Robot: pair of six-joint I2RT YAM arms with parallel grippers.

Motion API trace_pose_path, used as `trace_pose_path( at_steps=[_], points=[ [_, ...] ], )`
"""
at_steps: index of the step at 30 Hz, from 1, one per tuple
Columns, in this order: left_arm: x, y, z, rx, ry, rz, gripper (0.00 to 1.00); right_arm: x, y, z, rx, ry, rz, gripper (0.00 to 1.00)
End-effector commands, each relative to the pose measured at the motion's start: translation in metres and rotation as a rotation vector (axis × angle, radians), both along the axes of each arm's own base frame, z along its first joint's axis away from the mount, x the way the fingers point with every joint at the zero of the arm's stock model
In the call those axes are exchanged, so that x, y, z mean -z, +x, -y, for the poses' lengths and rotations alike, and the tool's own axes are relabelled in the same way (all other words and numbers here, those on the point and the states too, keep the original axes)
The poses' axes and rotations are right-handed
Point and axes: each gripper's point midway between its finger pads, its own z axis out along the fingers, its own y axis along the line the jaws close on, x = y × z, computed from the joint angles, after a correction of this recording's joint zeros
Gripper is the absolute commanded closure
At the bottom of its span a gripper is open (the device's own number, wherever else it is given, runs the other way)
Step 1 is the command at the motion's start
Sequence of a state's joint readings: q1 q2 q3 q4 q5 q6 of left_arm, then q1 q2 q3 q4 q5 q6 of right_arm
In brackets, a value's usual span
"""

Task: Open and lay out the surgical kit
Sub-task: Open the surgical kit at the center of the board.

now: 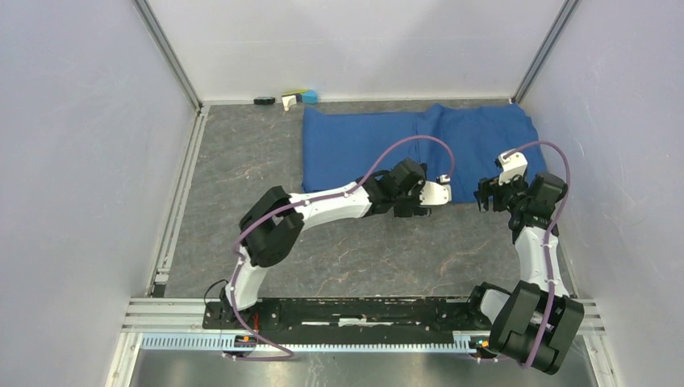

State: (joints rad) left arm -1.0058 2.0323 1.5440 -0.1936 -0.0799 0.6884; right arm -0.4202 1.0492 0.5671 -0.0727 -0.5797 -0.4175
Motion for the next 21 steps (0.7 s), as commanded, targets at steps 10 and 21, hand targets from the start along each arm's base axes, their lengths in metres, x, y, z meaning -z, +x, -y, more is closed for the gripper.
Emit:
trace_pose_path(
  at_steps=[10, 21],
  points=[
    [-0.015, 0.025, 0.016, -0.043, 0.021, 0.082, 0.38, 0.004, -0.002, 0.010, -0.001, 0.028, -0.005, 0.20],
    [-0.024, 0.027, 0.004, -0.091, -0.007, 0.081, 0.97, 0.008, -0.004, 0.009, -0.007, 0.054, -0.019, 0.20]
  ],
)
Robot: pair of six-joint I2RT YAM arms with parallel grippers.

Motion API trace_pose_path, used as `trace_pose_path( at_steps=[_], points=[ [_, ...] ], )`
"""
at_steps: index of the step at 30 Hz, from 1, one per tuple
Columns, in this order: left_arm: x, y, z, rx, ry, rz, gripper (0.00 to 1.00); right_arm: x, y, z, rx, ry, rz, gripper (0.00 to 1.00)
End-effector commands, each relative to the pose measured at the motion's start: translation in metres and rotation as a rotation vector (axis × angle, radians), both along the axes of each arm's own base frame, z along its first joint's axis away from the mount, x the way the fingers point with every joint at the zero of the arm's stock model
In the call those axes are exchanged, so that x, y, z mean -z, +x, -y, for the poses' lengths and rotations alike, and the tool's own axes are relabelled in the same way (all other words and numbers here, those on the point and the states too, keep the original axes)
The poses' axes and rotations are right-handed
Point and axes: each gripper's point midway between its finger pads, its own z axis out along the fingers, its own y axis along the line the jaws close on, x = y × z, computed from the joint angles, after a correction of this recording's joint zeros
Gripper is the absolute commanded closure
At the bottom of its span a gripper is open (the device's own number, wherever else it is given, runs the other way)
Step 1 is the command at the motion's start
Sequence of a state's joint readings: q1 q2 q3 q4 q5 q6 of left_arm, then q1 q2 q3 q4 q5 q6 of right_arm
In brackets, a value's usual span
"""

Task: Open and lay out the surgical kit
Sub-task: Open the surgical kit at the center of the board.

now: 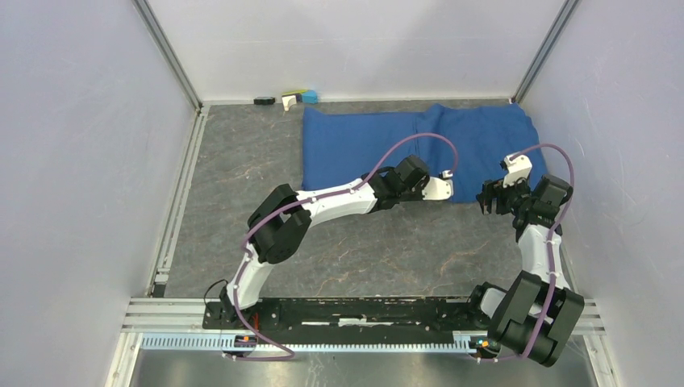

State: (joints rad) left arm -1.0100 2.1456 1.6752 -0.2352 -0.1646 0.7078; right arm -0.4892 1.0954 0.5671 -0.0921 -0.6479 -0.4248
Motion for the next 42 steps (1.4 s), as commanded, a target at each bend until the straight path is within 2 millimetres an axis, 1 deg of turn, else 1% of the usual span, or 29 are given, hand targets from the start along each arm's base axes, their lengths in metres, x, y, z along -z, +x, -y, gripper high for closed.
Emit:
trace_pose_path(
  at_steps=[1, 3, 7, 9, 11, 12, 14, 16, 17, 18, 19, 20, 21, 22, 23, 24, 25, 28, 29, 31, 33, 34, 35, 36, 37, 38, 39, 41, 42],
  points=[
    [-0.037, 0.007, -0.007, -0.053, -0.077, 0.038, 0.97, -0.005, 0.002, 0.000, -0.015, -0.001, 0.022, 0.20],
    [-0.043, 0.010, -0.011, -0.081, -0.115, 0.021, 0.98, -0.005, 0.003, 0.000, -0.014, 0.001, 0.021, 0.20],
    [-0.069, 0.024, -0.028, -0.190, -0.260, -0.027, 0.98, -0.007, 0.004, 0.001, -0.012, 0.003, 0.023, 0.20],
    [-0.087, 0.039, -0.047, -0.283, -0.365, -0.051, 0.98, -0.008, 0.004, 0.000, -0.012, 0.005, 0.024, 0.20],
    [-0.107, 0.056, -0.075, -0.394, -0.483, -0.086, 0.98, -0.008, 0.004, 0.000, -0.012, 0.009, 0.023, 0.20],
    [-0.112, 0.065, -0.094, -0.462, -0.548, -0.127, 0.98, -0.008, 0.004, 0.000, -0.011, 0.009, 0.024, 0.20],
    [-0.120, 0.079, -0.141, -0.600, -0.673, -0.197, 0.98, -0.008, 0.004, 0.000, -0.012, 0.010, 0.024, 0.20],
    [-0.124, 0.086, -0.196, -0.737, -0.799, -0.236, 0.98, -0.009, 0.005, 0.000, -0.014, 0.010, 0.026, 0.20],
    [-0.116, 0.087, -0.229, -0.813, -0.835, -0.246, 0.98, -0.009, 0.004, 0.000, -0.014, 0.011, 0.025, 0.20],
    [-0.120, 0.084, -0.257, -0.862, -0.872, -0.224, 0.98, -0.009, 0.004, 0.000, -0.014, 0.011, 0.025, 0.20],
    [-0.122, 0.080, -0.291, -0.917, -0.904, -0.187, 0.98, -0.009, 0.004, 0.000, -0.014, 0.012, 0.024, 0.20],
    [-0.119, 0.075, -0.320, -0.968, -0.922, -0.153, 0.98, -0.009, 0.004, 0.000, -0.013, 0.013, 0.024, 0.20],
    [-0.126, 0.069, -0.355, -1.024, -0.951, -0.100, 0.98, -0.009, 0.004, 0.000, -0.013, 0.013, 0.025, 0.20],
    [-0.120, 0.061, -0.382, -1.073, -0.953, -0.073, 0.98, -0.009, 0.004, 0.000, -0.012, 0.012, 0.024, 0.20],
    [-0.119, 0.051, -0.413, -1.127, -0.952, -0.032, 0.98, -0.009, 0.004, 0.000, -0.011, 0.014, 0.024, 0.20],
    [-0.118, 0.043, -0.439, -1.170, -0.926, 0.013, 0.98, -0.009, 0.004, 0.000, -0.010, 0.015, 0.022, 0.20],
    [-0.114, 0.032, -0.461, -1.211, -0.879, 0.057, 0.98, -0.009, 0.004, -0.001, -0.010, 0.017, 0.021, 0.20],
    [-0.098, 0.000, -0.526, -1.353, -0.616, 0.255, 0.98, -0.009, 0.004, -0.002, -0.014, 0.024, 0.020, 0.20],
    [-0.090, -0.011, -0.541, -1.378, -0.540, 0.297, 0.98, -0.009, 0.004, -0.002, -0.014, 0.025, 0.020, 0.20],
    [-0.080, -0.031, -0.569, -1.407, -0.413, 0.378, 0.98, -0.009, 0.004, -0.003, -0.017, 0.027, 0.019, 0.21],
    [-0.063, -0.048, -0.592, -1.461, -0.325, 0.392, 0.97, -0.009, 0.003, -0.003, -0.019, 0.032, 0.016, 0.20],
    [-0.057, -0.055, -0.601, -1.485, -0.292, 0.387, 0.90, -0.008, 0.003, -0.004, -0.020, 0.034, 0.015, 0.20],
    [-0.051, -0.062, -0.611, -1.512, -0.254, 0.378, 0.73, -0.008, 0.003, -0.004, -0.023, 0.035, 0.014, 0.20],
    [-0.044, -0.067, -0.620, -1.533, -0.218, 0.369, 0.62, -0.008, 0.003, -0.004, -0.024, 0.035, 0.012, 0.21],
    [-0.038, -0.073, -0.633, -1.571, -0.188, 0.363, 0.49, -0.007, 0.002, -0.005, -0.027, 0.034, 0.011, 0.20],
    [-0.033, -0.079, -0.646, -1.607, -0.174, 0.350, 0.33, -0.008, 0.002, -0.005, -0.029, 0.032, 0.012, 0.20],
    [-0.031, -0.082, -0.657, -1.636, -0.171, 0.342, 0.27, -0.008, 0.002, -0.005, -0.029, 0.030, 0.013, 0.20],
    [-0.029, -0.087, -0.681, -1.693, -0.187, 0.326, 0.18, -0.010, 0.003, -0.004, -0.030, 0.025, 0.019, 0.20],
    [-0.027, -0.089, -0.692, -1.722, -0.188, 0.315, 0.16, -0.012, 0.003, -0.004, -0.031, 0.023, 0.023, 0.20]
  ],
)
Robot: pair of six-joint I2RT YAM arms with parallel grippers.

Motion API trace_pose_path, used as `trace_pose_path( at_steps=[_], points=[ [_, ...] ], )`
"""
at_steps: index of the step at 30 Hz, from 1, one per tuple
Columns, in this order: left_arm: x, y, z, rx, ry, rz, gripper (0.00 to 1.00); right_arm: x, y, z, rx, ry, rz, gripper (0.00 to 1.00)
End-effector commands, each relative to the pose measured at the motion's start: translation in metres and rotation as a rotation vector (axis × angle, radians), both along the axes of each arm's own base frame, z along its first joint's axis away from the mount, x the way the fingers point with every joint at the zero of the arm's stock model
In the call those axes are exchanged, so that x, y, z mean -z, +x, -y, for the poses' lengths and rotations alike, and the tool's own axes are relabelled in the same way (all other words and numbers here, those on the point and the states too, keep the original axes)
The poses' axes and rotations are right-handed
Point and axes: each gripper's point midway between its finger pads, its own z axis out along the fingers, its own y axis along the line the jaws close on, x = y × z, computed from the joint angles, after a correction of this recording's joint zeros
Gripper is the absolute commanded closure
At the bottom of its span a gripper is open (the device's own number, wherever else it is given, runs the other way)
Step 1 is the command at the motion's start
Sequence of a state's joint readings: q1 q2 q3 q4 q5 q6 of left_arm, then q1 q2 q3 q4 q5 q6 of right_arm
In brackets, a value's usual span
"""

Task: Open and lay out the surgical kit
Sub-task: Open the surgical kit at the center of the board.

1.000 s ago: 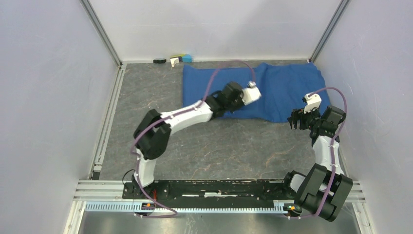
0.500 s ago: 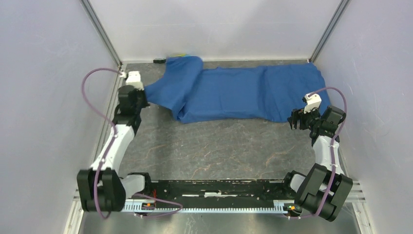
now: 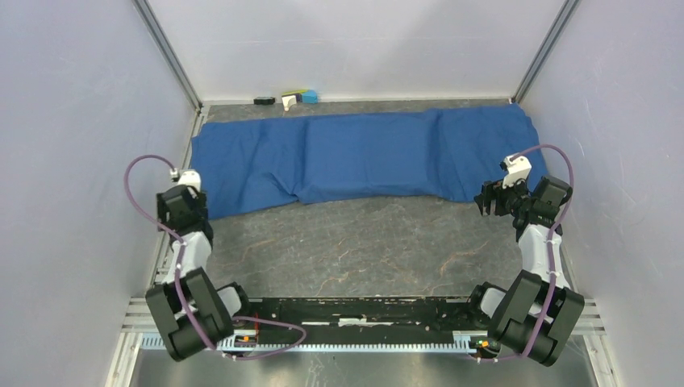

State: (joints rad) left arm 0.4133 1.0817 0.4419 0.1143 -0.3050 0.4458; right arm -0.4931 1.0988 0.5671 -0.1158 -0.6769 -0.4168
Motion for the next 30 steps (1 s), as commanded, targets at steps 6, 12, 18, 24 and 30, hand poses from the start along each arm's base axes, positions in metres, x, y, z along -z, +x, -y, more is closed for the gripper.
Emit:
trace_pose_path(
  at_steps=[6, 12, 18, 24, 30],
  points=[
    [-0.043, 0.023, -0.062, -0.047, 0.031, 0.102, 0.05, -0.029, 0.011, 0.002, -0.025, -0.034, 0.076, 0.19],
    [-0.082, 0.061, 0.033, 0.332, -0.273, 0.257, 0.00, -0.044, 0.026, -0.016, -0.067, -0.135, 0.092, 0.16],
    [-0.062, 0.088, 0.128, 0.589, -0.232, 0.058, 0.00, -0.030, 0.049, -0.021, -0.039, -0.208, 0.023, 0.16],
    [-0.016, 0.111, 0.147, 0.613, -0.280, -0.173, 0.00, 0.005, 0.068, -0.023, -0.062, -0.272, -0.077, 0.16],
    [0.026, 0.121, 0.135, 0.586, -0.199, -0.345, 0.00, 0.034, 0.085, -0.015, -0.081, -0.334, -0.156, 0.17]
  ],
)
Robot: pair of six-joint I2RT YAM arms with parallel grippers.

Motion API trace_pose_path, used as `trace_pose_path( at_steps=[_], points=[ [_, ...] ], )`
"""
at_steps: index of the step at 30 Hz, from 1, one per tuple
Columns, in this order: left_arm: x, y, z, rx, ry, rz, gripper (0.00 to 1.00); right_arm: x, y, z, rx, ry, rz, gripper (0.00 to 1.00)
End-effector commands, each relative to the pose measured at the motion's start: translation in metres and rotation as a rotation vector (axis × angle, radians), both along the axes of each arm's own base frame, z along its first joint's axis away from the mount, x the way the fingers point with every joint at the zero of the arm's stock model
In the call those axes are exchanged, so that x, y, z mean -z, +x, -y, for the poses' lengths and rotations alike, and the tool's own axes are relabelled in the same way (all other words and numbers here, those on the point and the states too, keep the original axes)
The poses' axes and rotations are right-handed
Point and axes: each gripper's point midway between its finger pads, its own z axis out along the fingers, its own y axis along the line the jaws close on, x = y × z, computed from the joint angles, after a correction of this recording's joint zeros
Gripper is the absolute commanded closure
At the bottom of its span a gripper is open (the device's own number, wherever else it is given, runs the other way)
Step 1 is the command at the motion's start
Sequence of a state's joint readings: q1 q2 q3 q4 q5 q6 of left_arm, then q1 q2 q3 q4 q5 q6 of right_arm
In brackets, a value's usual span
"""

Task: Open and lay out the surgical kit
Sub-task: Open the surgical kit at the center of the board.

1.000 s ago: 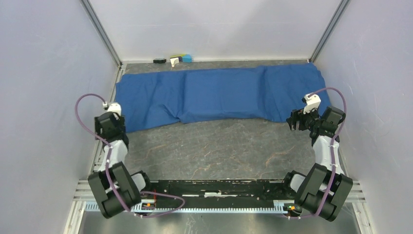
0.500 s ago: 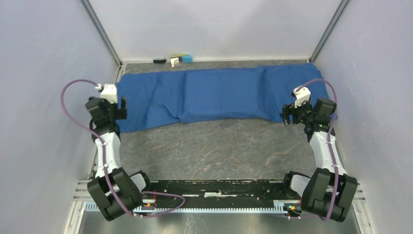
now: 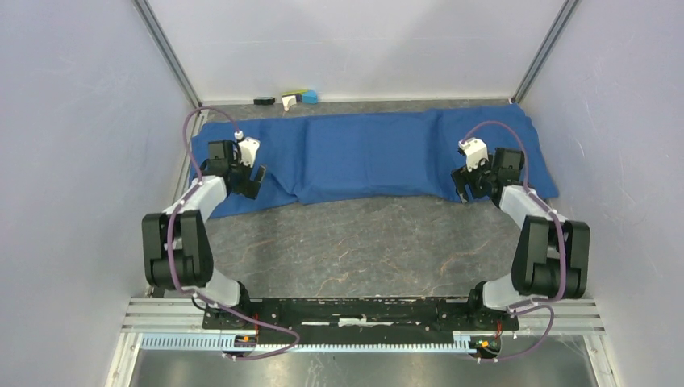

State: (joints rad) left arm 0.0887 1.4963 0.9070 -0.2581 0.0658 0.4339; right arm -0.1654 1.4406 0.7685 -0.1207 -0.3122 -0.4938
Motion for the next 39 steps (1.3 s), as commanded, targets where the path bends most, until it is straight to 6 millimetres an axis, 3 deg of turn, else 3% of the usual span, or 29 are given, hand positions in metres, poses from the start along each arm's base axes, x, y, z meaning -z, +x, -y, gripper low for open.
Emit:
trace_pose_path(
  at_steps=[1, 8, 13, 17, 21, 25, 28, 30, 37, 39],
  points=[
    [0.013, 0.007, -0.022, 0.011, 0.181, -0.081, 0.00, -0.003, 0.029, 0.017, -0.006, -0.102, 0.022, 0.17],
    [0.060, -0.007, -0.060, 0.050, 0.431, -0.232, 0.00, 0.038, 0.016, 0.036, -0.025, -0.230, -0.096, 0.18],
    [0.074, -0.015, -0.082, 0.080, 0.578, -0.257, 0.00, 0.061, -0.005, 0.052, -0.031, -0.334, -0.169, 0.19],
    [0.080, -0.025, -0.097, 0.086, 0.617, -0.292, 0.00, 0.069, -0.021, 0.065, -0.013, -0.362, -0.209, 0.20],
    [0.082, -0.042, -0.099, 0.099, 0.605, -0.317, 0.00, 0.072, -0.040, 0.065, -0.021, -0.344, -0.234, 0.20],
    [0.076, -0.052, -0.089, 0.097, 0.537, -0.316, 0.00, 0.074, -0.056, 0.051, -0.042, -0.287, -0.244, 0.21],
    [0.063, -0.047, -0.075, 0.076, 0.441, -0.275, 0.00, 0.057, -0.046, 0.044, -0.034, -0.246, -0.178, 0.21],
    [0.042, -0.034, -0.066, 0.046, 0.370, -0.212, 0.00, 0.034, -0.030, 0.038, -0.021, -0.201, -0.107, 0.21],
    [-0.064, 0.032, -0.032, -0.081, 0.072, 0.108, 0.00, -0.081, 0.039, 0.030, 0.091, -0.040, 0.206, 0.20],
    [-0.079, 0.051, -0.015, -0.100, -0.066, 0.146, 0.00, -0.101, 0.054, 0.029, 0.126, 0.016, 0.257, 0.20]
  ],
)
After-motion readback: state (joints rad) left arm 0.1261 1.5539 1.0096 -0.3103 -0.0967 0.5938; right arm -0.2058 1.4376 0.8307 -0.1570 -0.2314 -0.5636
